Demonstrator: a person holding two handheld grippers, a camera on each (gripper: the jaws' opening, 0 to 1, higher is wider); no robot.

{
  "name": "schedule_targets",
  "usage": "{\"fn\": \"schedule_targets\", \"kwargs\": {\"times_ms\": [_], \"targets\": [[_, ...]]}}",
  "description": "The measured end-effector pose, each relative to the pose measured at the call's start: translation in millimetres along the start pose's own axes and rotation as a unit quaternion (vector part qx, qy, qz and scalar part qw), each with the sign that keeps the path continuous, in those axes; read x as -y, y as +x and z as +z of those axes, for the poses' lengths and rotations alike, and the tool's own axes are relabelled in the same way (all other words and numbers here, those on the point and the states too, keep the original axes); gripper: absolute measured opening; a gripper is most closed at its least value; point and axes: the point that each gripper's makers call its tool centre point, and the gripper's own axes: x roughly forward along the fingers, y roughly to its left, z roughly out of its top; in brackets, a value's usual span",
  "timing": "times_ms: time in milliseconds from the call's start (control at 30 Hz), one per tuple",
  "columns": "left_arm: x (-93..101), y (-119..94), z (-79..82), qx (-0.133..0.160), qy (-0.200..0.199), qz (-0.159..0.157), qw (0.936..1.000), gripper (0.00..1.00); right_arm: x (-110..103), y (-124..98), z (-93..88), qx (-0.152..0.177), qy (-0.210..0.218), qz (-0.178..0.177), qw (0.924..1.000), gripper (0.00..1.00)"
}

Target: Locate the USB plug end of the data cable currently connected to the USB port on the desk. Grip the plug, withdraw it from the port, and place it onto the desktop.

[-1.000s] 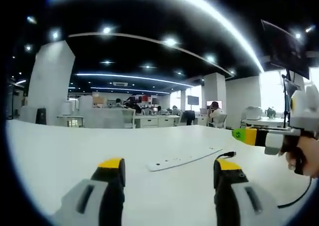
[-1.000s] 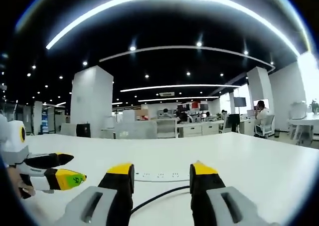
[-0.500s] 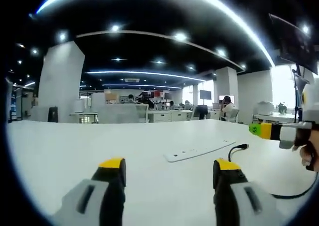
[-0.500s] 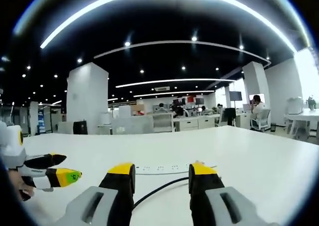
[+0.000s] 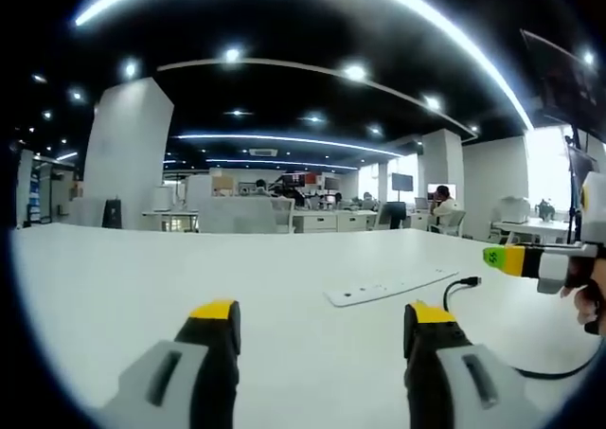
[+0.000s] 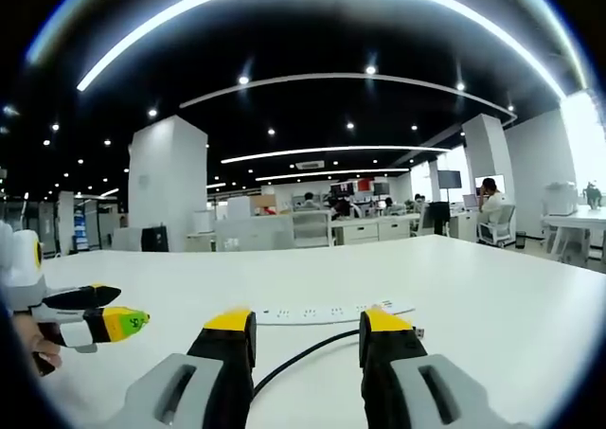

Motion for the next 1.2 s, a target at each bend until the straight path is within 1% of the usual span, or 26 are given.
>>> {"fn": "schedule_targets", "kwargs": {"times_ms": [67,133,233,267,300,400,600,700,833,933,1067,1200], "targets": [[-2.1,-1,-0.2,0.000,0.000,0.004,1.0000,0.70,0,-1,0.8,0.000,-0.003,0.000,1.0000,0.45],[-4.5,-2,-2.8,-0.008,0.005,0.009,0.9999,0.70,-1,-2,0.6,-0.003,-0.012,0.001,0.9999,0.45],[-3.8,-4,-5.2,-0.014,0.010,0.009,0.9998,0.70,-4,-5,0.5,-0.006,-0.024,0.002,0.9997,0.45],[-3.4,-5,-5.7,-0.015,0.010,0.009,0.9998,0.70,-7,-6,1.0,-0.006,-0.020,0.009,0.9997,0.45],[-3.2,-6,-5.9,-0.015,0.009,0.009,0.9998,0.70,-12,-7,2.6,-0.003,-0.006,0.019,0.9998,0.45],[-3.0,-8,-6.0,-0.017,0.011,0.009,0.9998,0.70,-17,-10,5.1,-0.003,-0.002,0.025,0.9997,0.47],[-3.3,-15,-1.8,-0.010,0.011,0.010,0.9998,0.70,-25,-13,12.7,0.004,-0.011,0.035,0.9993,0.47],[-3.5,-18,-0.1,-0.008,0.016,0.012,0.9998,0.70,-27,-15,14.0,0.005,-0.015,0.036,0.9992,0.47],[-3.6,-22,2.5,-0.003,0.012,0.013,0.9998,0.70,-31,-18,13.2,0.004,-0.029,0.036,0.9989,0.47],[-0.3,-24,3.1,-0.001,0.007,0.005,1.0000,0.70,-31,-19,13.1,0.004,-0.031,0.036,0.9988,0.47],[-1.0,-28,1.7,-0.008,0.023,0.011,0.9996,0.70,-31,-21,13.5,0.006,-0.026,0.036,0.9990,0.47],[-2.4,-32,3.7,-0.008,0.022,0.015,0.9996,0.70,-27,-27,16.7,0.010,-0.020,0.032,0.9992,0.47]]}}
